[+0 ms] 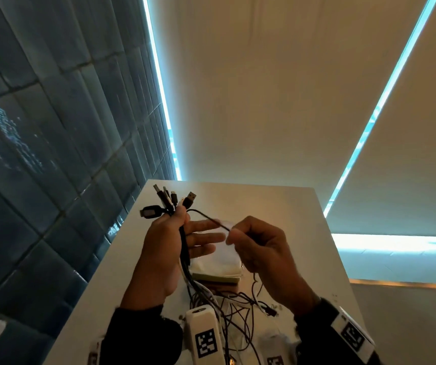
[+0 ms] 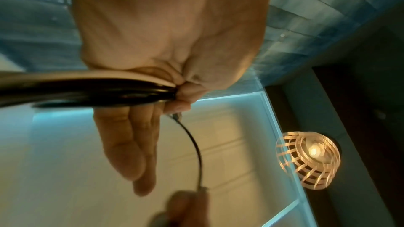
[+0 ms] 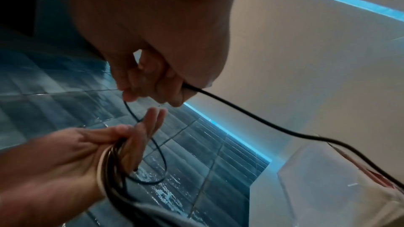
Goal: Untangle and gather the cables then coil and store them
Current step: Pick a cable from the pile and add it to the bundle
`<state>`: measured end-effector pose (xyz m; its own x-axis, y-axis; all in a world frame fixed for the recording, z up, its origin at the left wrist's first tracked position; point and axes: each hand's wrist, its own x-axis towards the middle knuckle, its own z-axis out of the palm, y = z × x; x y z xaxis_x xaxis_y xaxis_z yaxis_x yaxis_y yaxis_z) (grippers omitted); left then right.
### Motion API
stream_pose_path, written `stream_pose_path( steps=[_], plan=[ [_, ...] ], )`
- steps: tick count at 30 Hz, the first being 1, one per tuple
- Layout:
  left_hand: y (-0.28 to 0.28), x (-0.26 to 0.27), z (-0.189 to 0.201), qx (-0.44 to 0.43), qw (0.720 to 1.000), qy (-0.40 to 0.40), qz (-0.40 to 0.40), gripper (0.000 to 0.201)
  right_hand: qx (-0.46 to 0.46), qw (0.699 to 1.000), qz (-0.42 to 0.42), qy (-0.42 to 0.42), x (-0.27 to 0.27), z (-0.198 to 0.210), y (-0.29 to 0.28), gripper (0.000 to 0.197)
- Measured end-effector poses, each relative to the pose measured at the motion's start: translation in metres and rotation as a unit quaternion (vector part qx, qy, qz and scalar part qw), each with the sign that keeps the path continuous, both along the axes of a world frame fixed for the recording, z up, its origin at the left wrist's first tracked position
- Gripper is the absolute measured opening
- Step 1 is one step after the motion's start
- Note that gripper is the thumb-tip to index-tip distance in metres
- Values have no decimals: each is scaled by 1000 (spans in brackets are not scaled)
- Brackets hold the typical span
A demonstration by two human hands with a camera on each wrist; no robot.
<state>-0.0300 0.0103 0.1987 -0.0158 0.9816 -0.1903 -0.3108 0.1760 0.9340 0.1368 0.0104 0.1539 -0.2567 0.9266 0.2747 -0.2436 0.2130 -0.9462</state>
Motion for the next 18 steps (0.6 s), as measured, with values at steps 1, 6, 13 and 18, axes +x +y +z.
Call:
stream_pose_path(
  steps=[1,6,13,18],
  plan=[
    [0,-1,2,3,999,-42,-8,37,6,1000,26,-15,-2,-1,-2,20],
    [1,-9,7,68,983,-165,44,33,-57,987,83,-127,3,-38,-1,19],
    [1,-13,3,115,981,-144,55,34,-107,965,48,-233,15,-98,8,22],
    [-1,-16,8,141,979,-139,47,32,-116,957,2,-266,18,-126,18,26]
  ],
)
